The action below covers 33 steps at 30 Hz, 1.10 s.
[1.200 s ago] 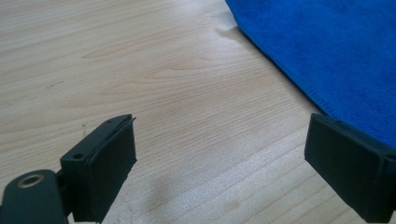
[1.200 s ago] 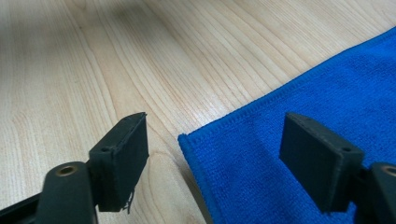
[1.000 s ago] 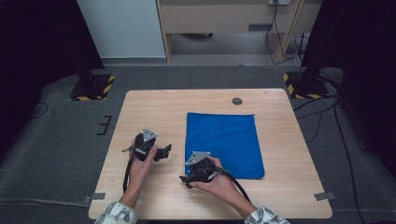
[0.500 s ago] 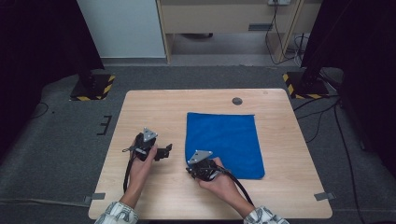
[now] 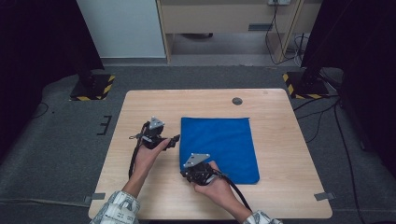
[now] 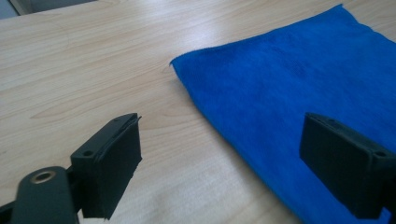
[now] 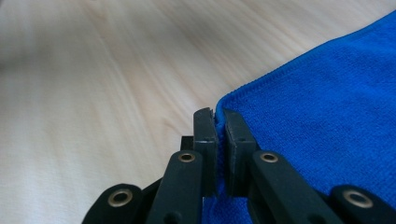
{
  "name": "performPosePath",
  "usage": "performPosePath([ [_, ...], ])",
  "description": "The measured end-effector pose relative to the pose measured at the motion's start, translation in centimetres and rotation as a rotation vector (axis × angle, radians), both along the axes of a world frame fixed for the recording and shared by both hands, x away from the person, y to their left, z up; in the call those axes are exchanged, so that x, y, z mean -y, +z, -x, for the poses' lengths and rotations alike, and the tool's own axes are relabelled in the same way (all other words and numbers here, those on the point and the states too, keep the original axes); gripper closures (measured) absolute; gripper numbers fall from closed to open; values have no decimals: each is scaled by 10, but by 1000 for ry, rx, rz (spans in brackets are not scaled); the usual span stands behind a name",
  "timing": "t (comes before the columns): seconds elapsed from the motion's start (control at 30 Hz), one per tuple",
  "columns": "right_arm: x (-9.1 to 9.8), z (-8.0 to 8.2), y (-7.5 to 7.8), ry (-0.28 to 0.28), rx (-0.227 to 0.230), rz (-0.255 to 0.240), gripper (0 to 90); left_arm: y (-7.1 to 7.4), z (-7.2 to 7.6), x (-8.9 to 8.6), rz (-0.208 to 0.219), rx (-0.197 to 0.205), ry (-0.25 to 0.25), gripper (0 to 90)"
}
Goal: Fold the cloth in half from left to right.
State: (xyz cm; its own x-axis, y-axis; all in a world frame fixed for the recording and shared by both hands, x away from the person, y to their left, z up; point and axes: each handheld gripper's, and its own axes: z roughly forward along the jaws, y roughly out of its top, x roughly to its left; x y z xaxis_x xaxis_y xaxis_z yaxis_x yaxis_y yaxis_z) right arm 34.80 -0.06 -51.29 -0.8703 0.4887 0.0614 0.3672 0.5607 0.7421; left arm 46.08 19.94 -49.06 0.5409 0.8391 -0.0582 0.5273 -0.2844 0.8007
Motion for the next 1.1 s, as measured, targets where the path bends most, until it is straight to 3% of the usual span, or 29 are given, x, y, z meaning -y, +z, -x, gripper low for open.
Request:
performPosePath([
  [0.07,-6,6,-1,10,-4,-4,855,-3,-8,4,14,-26,-14,145],
  [0.13,-12,10,-3,24,3,-1,853,-4,-17,6,-13,-13,1,161],
  [0.3,-25,18,-8,37,1,-18,851,-8,-32,11,-8,-32,1,199],
  [0.37,-28,20,-9,39,-4,-18,850,-12,-41,13,-54,-35,20,206],
  [0.5,-34,22,-10,54,3,-10,843,-18,-50,12,-39,-26,32,290],
  [0.6,-35,23,-10,55,2,-14,844,-23,-58,11,-58,-52,49,290],
  [0.87,-32,22,-8,52,-1,-23,842,-25,-67,6,-68,-46,80,294],
  [1.03,-31,21,-6,53,-7,-28,840,-35,-72,2,-48,-93,88,305],
  [1.1,-31,21,-5,54,-8,-27,840,-38,-72,3,-49,-113,73,355],
])
